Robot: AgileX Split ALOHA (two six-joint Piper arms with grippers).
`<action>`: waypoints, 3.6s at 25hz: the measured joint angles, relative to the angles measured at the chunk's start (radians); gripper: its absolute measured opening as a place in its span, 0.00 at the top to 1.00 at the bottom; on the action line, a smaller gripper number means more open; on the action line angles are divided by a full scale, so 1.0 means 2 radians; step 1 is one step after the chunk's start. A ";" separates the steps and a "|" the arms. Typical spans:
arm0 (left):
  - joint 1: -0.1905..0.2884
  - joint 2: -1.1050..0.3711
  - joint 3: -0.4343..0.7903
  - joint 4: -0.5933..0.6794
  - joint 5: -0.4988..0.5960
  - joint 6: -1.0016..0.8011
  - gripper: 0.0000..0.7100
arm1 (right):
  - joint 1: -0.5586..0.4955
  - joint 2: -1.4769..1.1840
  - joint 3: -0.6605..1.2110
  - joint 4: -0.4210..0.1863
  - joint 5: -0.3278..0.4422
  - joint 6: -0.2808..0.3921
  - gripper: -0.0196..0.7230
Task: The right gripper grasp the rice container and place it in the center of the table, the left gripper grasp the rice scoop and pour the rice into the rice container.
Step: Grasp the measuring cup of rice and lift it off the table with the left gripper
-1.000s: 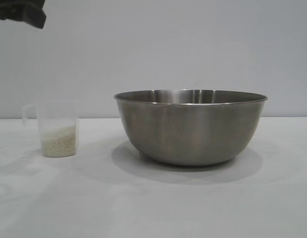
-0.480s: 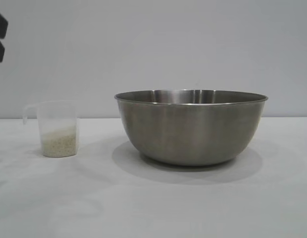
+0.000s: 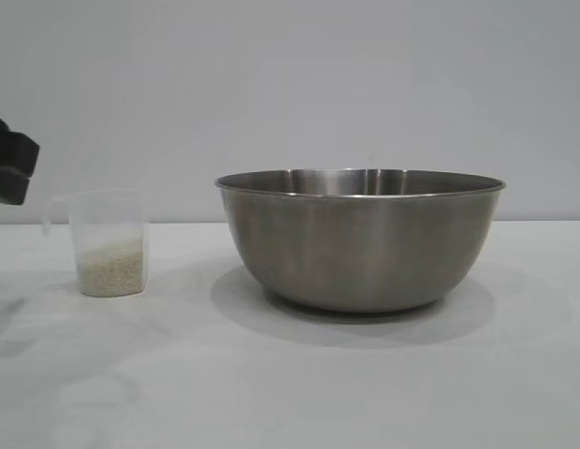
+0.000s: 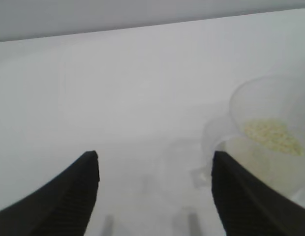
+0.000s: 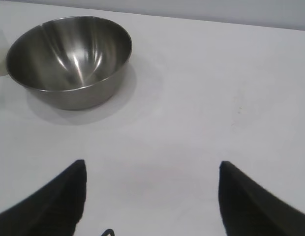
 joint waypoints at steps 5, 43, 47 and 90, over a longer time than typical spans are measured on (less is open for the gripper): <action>0.000 0.028 -0.001 0.007 -0.002 -0.022 0.39 | 0.000 0.000 0.000 0.000 0.000 0.000 0.29; 0.000 0.115 -0.130 -0.035 -0.002 -0.025 0.39 | 0.000 0.000 0.000 0.000 0.000 0.000 0.29; 0.000 0.119 -0.143 -0.035 -0.002 -0.022 0.39 | 0.000 0.000 0.000 0.000 0.000 0.000 0.29; 0.075 -0.019 -0.192 0.315 0.002 0.236 1.00 | 0.000 0.000 0.000 -0.001 0.000 -0.001 0.29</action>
